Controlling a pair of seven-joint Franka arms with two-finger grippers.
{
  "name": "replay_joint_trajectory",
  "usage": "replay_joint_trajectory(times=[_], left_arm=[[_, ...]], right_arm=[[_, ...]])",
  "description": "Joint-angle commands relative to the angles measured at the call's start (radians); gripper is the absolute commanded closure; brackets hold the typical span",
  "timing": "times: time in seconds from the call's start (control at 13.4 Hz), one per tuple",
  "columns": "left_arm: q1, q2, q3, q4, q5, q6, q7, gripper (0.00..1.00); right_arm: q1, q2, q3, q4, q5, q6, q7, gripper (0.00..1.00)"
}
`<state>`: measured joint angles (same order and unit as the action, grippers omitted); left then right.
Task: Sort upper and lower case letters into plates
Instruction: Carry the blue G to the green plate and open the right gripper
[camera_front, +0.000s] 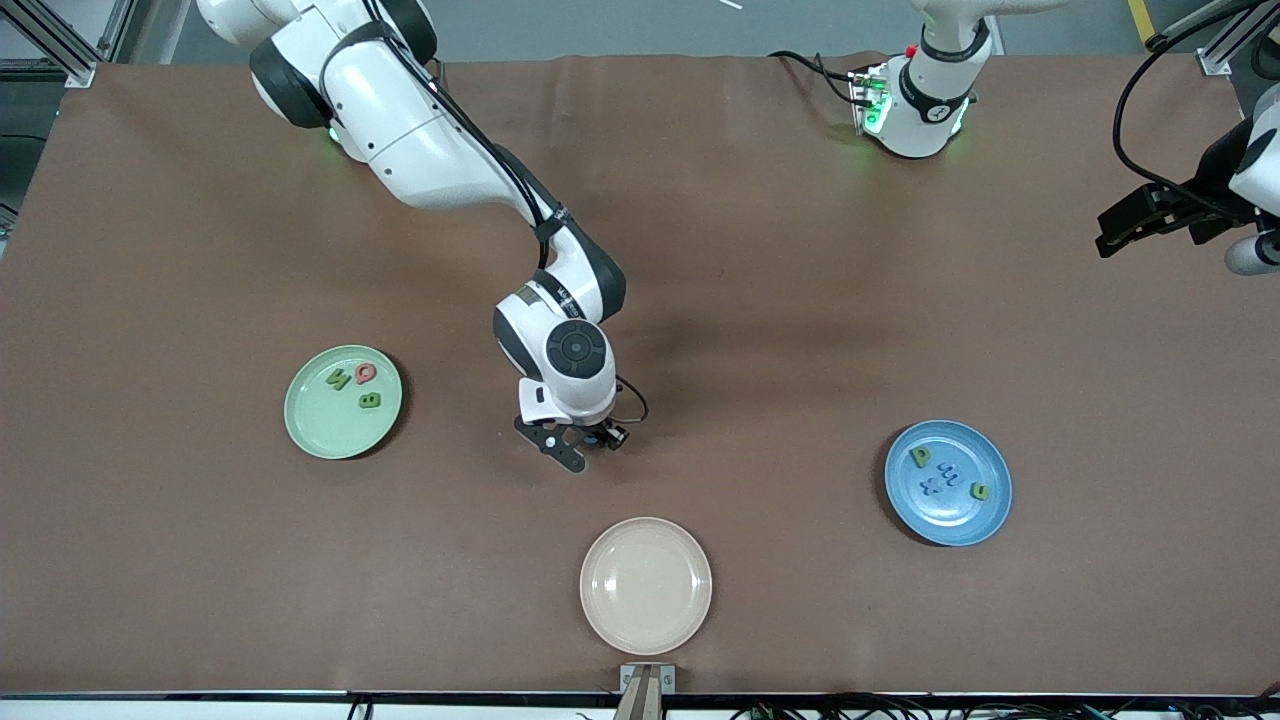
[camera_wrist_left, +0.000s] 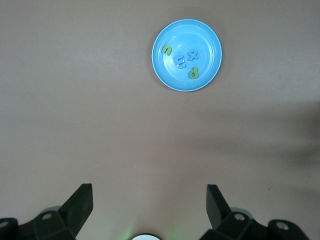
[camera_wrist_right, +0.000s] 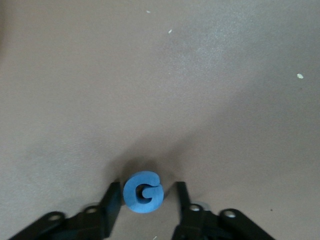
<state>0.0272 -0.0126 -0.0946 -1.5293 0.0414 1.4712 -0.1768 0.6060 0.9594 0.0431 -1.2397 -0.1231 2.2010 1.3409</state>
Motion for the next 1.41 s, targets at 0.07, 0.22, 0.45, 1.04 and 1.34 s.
replay_joint_trajectory(times=[0.07,0.22,0.45,1.04,1.34], left_arm=[[-0.01,-0.038,0.006,-0.029,-0.009,0.018,0.031,0.0],[-0.012,-0.037,-0.001,-0.025,-0.006,0.032,0.031,0.0],[-0.004,-0.033,-0.005,-0.023,-0.005,0.035,0.033,0.0],[-0.004,-0.037,-0.002,-0.025,-0.014,0.027,0.031,0.0],[-0.004,-0.035,-0.005,-0.023,-0.012,0.027,0.033,0.0]], right_arm=[[-0.003,0.007,-0.005,0.017,-0.024,-0.015,0.009,0.98],[-0.038,-0.028,-0.003,-0.006,-0.021,-0.038,-0.066,1.0],[-0.123,-0.143,0.0,-0.134,-0.016,-0.083,-0.245,1.0],[-0.391,-0.53,0.0,-0.685,-0.015,0.1,-0.765,1.0],[-0.564,-0.564,0.003,-0.839,-0.012,0.268,-1.021,1.0]])
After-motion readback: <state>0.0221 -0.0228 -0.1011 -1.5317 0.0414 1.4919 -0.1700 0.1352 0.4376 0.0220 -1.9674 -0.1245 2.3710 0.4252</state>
